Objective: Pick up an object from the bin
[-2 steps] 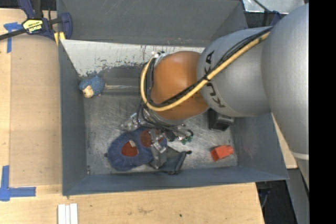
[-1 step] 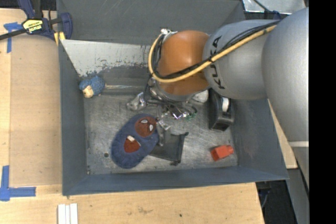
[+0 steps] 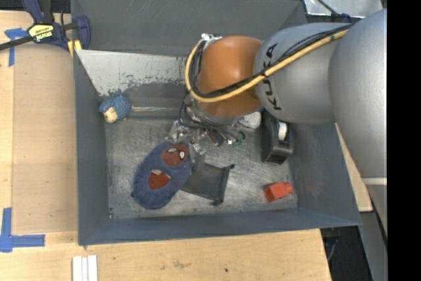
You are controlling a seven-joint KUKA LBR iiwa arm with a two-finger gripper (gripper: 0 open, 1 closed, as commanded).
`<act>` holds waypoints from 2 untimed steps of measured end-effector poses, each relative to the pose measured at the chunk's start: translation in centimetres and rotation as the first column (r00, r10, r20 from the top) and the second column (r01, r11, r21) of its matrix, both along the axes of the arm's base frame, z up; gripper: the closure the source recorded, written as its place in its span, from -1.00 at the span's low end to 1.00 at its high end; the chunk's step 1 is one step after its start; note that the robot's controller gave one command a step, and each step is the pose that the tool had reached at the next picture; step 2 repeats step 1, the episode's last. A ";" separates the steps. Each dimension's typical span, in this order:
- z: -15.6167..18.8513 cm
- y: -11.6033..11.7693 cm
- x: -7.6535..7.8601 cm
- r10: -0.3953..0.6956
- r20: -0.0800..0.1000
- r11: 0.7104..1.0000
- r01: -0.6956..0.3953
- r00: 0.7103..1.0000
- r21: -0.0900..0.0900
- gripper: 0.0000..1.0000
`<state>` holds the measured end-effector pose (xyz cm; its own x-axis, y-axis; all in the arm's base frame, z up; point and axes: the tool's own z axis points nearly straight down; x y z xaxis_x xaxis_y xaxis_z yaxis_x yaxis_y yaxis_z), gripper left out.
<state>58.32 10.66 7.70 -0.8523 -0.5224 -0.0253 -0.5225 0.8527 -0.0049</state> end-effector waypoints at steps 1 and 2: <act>15.0 -0.6 0.2 -0.001 -0.011 1.000 0.001 1.000 -0.007 1.00; 15.0 -0.6 0.2 -0.001 -0.011 1.000 0.001 1.000 -0.007 1.00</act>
Offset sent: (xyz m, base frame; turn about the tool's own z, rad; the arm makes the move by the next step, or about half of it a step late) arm -0.0011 -0.0063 0.1445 -0.0018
